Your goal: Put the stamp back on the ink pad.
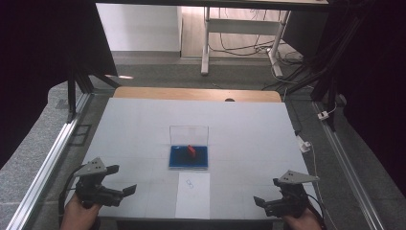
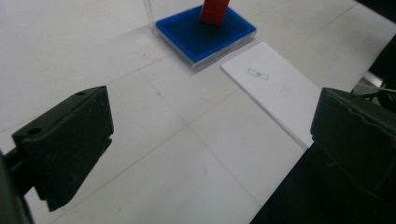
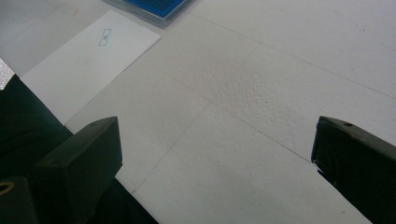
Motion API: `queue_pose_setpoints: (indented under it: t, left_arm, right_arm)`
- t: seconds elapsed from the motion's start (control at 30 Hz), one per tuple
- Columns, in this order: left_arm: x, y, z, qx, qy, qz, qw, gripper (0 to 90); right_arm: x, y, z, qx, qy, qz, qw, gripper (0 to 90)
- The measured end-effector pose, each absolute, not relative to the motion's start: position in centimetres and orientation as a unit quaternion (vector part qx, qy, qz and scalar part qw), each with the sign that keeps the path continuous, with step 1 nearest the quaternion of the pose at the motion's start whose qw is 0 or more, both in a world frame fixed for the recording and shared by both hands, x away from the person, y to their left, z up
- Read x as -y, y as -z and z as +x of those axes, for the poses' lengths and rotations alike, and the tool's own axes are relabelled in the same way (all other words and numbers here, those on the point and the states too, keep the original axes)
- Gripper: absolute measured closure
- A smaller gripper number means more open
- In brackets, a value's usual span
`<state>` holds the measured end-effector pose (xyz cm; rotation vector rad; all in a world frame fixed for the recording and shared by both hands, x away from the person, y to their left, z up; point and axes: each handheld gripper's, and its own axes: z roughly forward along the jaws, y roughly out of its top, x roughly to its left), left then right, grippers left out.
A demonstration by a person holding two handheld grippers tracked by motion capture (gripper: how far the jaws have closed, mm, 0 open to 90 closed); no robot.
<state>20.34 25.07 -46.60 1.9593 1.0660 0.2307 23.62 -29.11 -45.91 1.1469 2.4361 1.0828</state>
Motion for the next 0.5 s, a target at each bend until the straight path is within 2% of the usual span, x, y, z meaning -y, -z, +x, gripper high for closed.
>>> queue_pose_setpoints:
  t: [0.5]
  left_arm:
    - [-26.7,48.1,19.0,-0.462,-0.087,0.796,0.382,0.0]
  right_arm:
    - [29.0,45.9,23.5,-0.834,-0.366,0.395,0.122,1.7]
